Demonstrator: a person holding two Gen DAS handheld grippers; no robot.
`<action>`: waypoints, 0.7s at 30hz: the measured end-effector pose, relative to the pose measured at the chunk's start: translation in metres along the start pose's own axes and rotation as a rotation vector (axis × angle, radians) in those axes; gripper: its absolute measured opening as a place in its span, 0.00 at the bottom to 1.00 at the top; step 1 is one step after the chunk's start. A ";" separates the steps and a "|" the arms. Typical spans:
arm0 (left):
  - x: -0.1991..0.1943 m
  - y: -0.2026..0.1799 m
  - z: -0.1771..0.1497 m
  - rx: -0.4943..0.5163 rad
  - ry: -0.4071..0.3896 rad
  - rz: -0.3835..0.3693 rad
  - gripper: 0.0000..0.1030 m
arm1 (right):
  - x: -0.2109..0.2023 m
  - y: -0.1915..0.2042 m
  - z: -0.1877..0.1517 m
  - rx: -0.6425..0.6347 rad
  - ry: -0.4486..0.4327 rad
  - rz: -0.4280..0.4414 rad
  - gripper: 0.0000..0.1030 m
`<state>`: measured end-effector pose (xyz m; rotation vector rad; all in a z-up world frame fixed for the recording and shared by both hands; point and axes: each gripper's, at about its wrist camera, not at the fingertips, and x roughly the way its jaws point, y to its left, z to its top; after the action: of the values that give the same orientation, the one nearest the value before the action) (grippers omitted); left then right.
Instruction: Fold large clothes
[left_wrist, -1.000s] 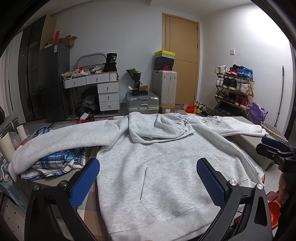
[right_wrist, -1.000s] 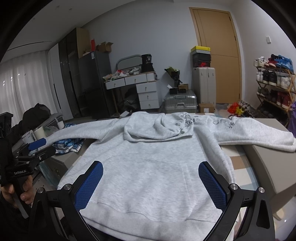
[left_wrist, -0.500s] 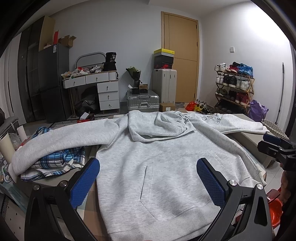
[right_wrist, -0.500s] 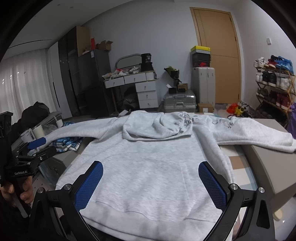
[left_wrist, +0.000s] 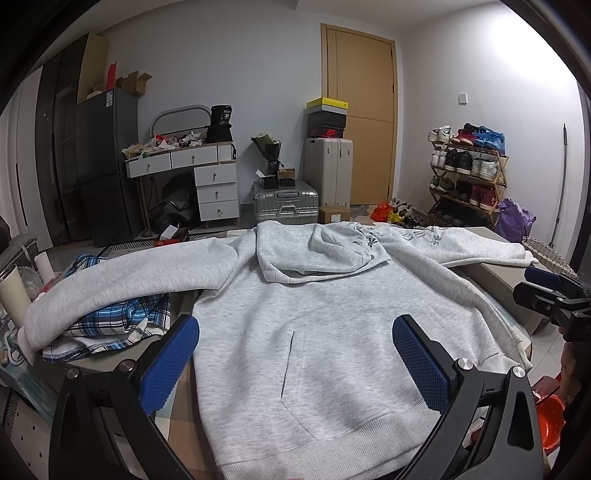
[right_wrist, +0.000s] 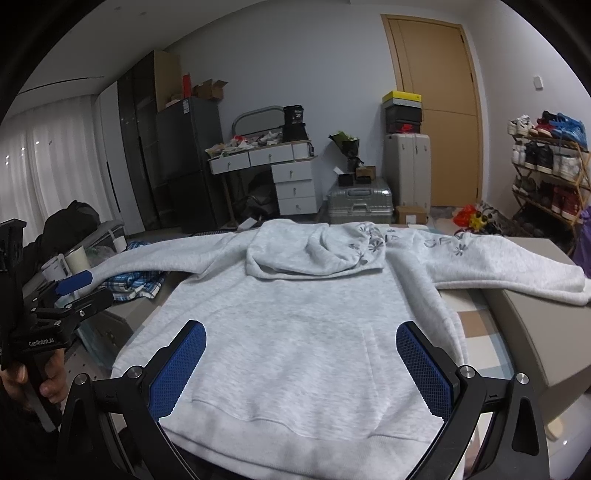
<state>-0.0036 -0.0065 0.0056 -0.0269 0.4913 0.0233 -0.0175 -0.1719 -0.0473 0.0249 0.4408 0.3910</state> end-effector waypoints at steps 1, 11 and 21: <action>0.000 0.000 0.000 -0.001 0.000 0.000 0.99 | 0.000 0.000 0.000 0.001 -0.001 0.000 1.00; 0.002 -0.001 0.000 0.007 0.007 0.000 0.99 | 0.003 0.001 -0.001 0.002 0.005 -0.001 1.00; 0.011 -0.005 -0.006 0.014 0.029 0.002 0.99 | 0.005 -0.003 -0.003 0.014 0.012 -0.001 1.00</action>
<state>0.0034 -0.0119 -0.0052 -0.0136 0.5202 0.0212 -0.0133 -0.1730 -0.0520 0.0364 0.4551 0.3868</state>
